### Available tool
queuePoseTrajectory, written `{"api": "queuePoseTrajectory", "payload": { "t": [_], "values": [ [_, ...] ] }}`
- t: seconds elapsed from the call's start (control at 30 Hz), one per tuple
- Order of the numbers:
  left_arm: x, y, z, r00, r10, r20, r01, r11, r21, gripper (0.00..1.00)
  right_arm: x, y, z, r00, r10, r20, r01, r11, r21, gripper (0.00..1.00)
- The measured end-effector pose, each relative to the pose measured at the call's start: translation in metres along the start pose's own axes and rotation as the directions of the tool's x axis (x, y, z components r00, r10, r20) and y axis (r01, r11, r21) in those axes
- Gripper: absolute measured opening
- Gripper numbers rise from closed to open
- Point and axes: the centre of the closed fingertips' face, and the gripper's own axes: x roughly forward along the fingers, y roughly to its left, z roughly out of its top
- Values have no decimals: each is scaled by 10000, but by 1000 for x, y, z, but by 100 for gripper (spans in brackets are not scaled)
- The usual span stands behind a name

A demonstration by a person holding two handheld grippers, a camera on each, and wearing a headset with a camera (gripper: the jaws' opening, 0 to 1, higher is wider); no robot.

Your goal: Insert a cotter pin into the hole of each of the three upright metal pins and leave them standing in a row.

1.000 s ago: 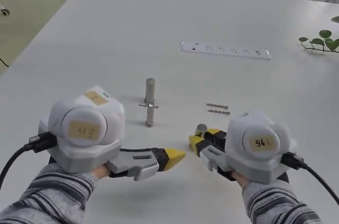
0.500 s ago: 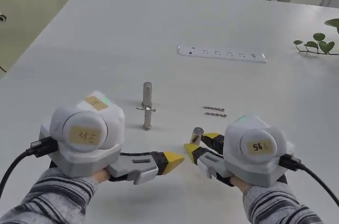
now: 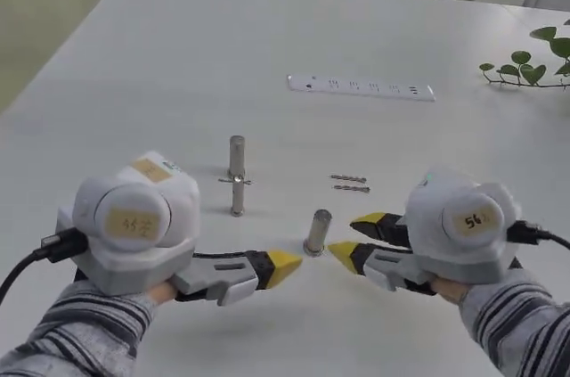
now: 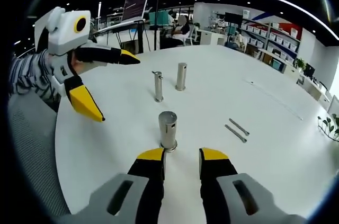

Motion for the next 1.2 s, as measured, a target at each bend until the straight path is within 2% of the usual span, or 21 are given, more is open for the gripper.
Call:
{"api": "queuePoseTrajectory", "payload": {
  "t": [0.07, 0.13, 0.3, 0.33, 0.53, 0.83, 0.97, 1.2],
  "values": [
    [0, 0, 0, 10000, 4, -13, -3, 10000, 45, 99, -1, -2, 0, 9991, 368, -217, -376, 9986, -368, 21],
    [1, -1, 0, 10000, -4, 0, 4, 10000, 4, 99, -1, -10, 0, 9977, 506, -459, -531, 9971, -551, 21],
    [0, 2, 0, 9999, 112, 25, -113, 9999, 30, 97, -1, -31, 3, 9936, 680, -901, -772, 9916, -1034, 21],
    [0, 2, 1, 9999, 139, 55, -139, 9999, 29, 97, 0, -36, 3, 9908, 768, -1117, -901, 9888, -1194, 21],
    [1, 2, 0, 9999, 109, 25, -108, 9999, -27, 96, 6, -52, 5, 9821, 927, -1638, -1161, 9834, -1397, 20],
    [1, 0, 3, 9999, 112, 73, -112, 9999, -1, 94, 23, -69, 0, 9604, 1050, -2582, -1550, 9711, -1816, 17],
    [1, 1, 3, 9999, 100, 82, -99, 9999, -123, 94, 30, -74, 0, 9543, 1035, -2804, -1615, 9679, -1925, 15],
    [1, 2, 3, 9999, 111, 84, -109, 9995, -281, 93, 41, -84, -3, 9369, 1094, -3321, -1798, 9654, -1891, 12]
  ]
}}
